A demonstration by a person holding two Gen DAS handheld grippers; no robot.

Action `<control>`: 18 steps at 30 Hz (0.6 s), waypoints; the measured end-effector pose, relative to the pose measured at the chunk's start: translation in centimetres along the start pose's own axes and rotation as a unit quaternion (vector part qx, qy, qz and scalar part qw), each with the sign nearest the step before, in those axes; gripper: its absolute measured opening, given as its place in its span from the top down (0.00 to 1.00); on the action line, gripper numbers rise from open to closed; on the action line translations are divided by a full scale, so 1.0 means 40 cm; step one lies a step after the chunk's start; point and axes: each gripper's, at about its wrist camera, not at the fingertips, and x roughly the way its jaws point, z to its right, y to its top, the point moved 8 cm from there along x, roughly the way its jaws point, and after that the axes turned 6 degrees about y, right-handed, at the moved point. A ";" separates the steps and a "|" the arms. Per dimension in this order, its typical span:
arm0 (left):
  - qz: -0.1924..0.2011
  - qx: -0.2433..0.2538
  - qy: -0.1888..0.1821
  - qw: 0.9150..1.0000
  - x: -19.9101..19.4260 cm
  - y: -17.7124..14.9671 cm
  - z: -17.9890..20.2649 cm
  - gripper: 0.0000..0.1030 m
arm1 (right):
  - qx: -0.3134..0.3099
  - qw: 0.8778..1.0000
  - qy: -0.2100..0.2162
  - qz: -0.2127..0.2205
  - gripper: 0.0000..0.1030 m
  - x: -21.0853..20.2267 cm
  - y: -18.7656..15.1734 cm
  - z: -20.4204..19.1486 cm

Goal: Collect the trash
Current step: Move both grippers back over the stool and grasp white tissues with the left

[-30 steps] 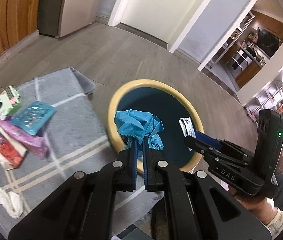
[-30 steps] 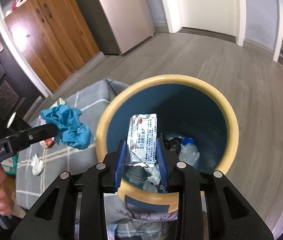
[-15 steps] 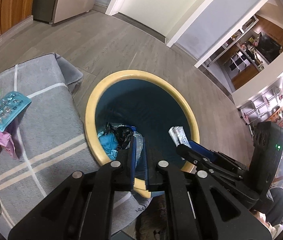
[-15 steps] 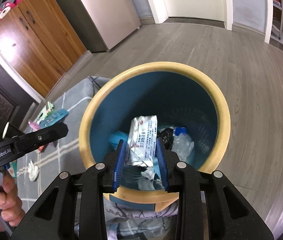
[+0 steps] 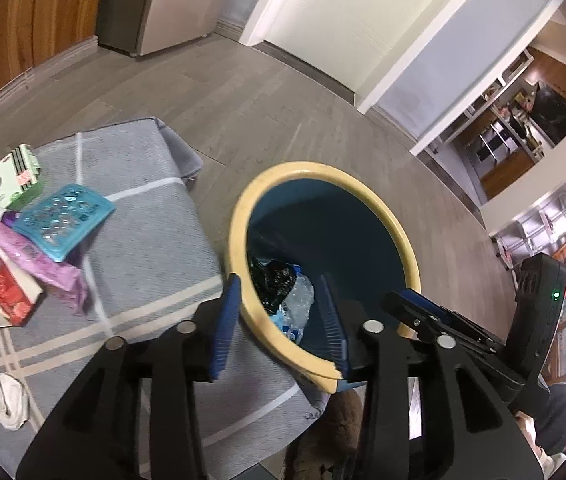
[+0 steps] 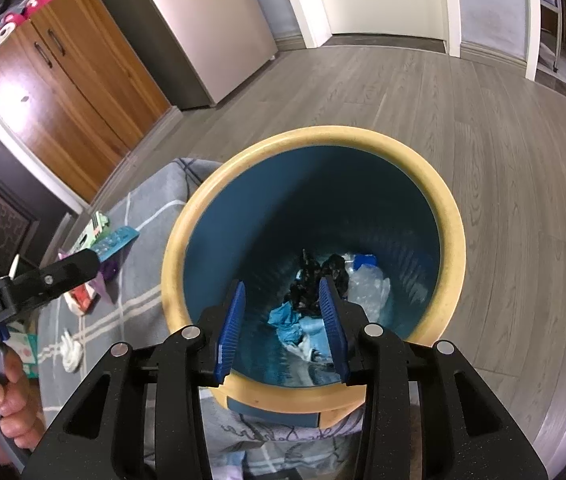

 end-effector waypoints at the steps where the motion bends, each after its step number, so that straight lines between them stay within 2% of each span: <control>1: 0.003 -0.003 0.003 1.000 -0.008 0.001 -0.009 0.56 | -0.001 1.000 0.001 0.000 0.60 -0.001 0.000 -0.002; 4: 0.010 -0.010 0.007 1.000 -0.029 0.007 -0.032 0.51 | -0.004 1.000 0.002 0.000 0.60 -0.001 -0.003 -0.009; 18: 0.030 -0.024 0.043 0.998 -0.127 -0.017 -0.169 0.45 | -0.025 0.999 0.022 -0.007 0.56 0.019 -0.001 -0.095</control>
